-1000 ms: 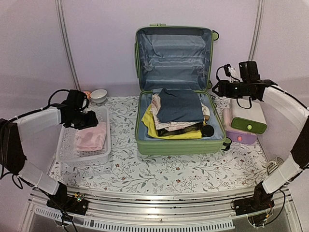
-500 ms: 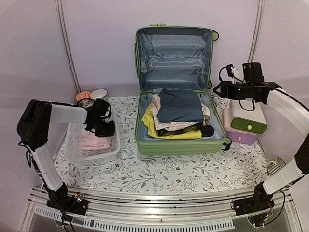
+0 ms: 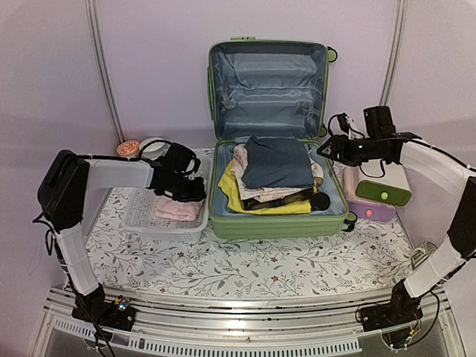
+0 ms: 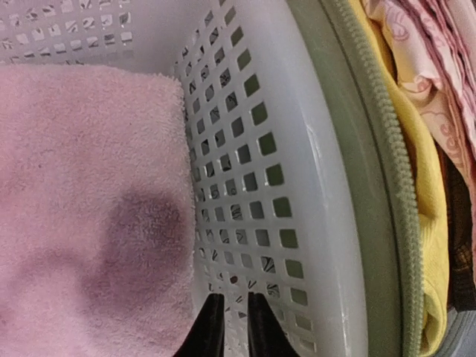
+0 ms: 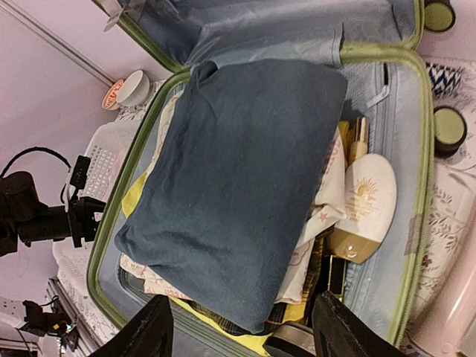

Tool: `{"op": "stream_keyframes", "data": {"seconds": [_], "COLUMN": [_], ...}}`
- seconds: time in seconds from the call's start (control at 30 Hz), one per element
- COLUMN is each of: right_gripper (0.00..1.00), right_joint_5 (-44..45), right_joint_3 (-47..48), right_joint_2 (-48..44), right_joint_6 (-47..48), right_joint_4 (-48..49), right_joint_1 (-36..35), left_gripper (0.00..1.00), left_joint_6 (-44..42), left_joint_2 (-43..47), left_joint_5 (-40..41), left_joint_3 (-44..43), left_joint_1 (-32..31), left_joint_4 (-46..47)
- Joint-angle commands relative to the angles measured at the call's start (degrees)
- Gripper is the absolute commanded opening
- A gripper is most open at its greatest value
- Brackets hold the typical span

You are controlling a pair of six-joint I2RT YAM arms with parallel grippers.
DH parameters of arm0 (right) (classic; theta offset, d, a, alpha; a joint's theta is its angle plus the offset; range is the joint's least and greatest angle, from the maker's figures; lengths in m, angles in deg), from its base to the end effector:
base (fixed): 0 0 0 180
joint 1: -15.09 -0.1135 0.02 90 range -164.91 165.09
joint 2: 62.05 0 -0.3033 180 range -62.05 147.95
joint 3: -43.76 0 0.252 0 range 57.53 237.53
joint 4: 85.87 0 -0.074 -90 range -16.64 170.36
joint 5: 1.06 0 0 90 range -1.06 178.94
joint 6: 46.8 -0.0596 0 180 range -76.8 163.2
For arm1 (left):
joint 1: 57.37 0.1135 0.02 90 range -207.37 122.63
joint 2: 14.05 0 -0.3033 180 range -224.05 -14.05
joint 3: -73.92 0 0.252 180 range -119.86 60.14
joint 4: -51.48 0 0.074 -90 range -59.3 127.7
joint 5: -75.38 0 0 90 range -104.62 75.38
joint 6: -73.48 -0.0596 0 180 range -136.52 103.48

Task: Open, take out, and arrange the luggage
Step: Move the bin to the center of the board, then pick up the clothes from the opened luggage.

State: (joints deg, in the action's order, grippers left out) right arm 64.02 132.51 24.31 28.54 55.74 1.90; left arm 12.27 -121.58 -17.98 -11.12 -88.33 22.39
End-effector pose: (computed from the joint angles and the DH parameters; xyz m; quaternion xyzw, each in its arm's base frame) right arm 0.3410 0.1057 0.3514 -0.0868 0.8712 0.2933 0.3840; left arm 0.3645 -0.2227 0.2017 0.0275 0.9436 -0.1878 0.2714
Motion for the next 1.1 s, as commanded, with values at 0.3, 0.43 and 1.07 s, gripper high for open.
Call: {"op": "stream_keyframes", "data": {"seconds": [0.3,0.43,1.07], "right_gripper": [0.65,0.59,0.04], "right_joint_5": [-9.6,-11.4,-15.1], "right_joint_3": [-12.3,-13.0,-16.9], "right_joint_2": [3.2,5.2,3.1], "right_joint_6": [-13.0,-14.0,-21.6], "right_joint_4": [11.6,14.1,21.1], "right_joint_1": [-0.7,-1.3,-5.7], "left_gripper": [0.48,0.57,0.83], "left_joint_6": [-9.6,-12.4,-33.0], "left_joint_2": [16.7,19.2,29.3], "left_joint_5": [-2.0,-3.2,-5.4], "left_joint_3": [1.7,3.8,18.8], "left_joint_1": [-2.8,-4.5,-13.8], "left_joint_4": [3.0,7.8,31.7]}}
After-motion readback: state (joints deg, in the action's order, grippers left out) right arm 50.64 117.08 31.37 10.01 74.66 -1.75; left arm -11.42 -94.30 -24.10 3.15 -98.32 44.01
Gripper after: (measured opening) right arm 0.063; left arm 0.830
